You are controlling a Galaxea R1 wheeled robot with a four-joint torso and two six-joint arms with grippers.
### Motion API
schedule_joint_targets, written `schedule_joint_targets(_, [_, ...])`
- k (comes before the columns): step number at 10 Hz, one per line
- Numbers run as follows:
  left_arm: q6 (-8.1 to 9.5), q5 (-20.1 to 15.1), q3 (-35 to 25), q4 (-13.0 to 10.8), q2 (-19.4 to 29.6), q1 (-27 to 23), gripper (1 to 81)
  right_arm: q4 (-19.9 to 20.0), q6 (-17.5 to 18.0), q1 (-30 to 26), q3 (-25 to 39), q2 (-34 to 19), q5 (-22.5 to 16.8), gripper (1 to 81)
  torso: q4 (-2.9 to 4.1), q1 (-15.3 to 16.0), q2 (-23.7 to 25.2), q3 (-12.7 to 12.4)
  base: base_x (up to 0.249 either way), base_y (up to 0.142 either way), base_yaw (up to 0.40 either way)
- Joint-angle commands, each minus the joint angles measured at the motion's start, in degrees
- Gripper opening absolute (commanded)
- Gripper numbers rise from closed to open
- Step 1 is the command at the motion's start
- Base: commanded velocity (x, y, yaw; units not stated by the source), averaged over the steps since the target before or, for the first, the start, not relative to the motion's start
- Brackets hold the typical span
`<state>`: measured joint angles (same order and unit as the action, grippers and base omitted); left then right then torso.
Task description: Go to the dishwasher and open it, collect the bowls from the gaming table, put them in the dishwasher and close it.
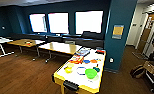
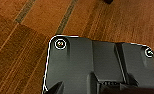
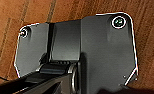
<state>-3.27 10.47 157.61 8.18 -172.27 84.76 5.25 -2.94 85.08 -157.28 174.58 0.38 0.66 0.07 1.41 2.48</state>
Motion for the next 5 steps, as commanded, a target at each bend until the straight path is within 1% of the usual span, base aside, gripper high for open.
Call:
schedule_joint_targets(1, [-0.42, -2.47, 0.15, -0.18, 0.25, -3.06, 81.1, -0.07, -0.05, -3.11, 0.06, 0.09, -3.1, 81.1, 0.0, 0.0, 0.0, 0.0, 0.14, 0.179, 0.0])
schedule_joint_targets(5, [-0.42, -2.47, 0.15, -0.18, 0.25, -3.06, 81.1, -0.07, -0.05, -3.02, 0.06, 0.09, -3.1, 81.1, 0.0, 0.0, 0.0, 0.0, 0.14, 0.179, 0.0])
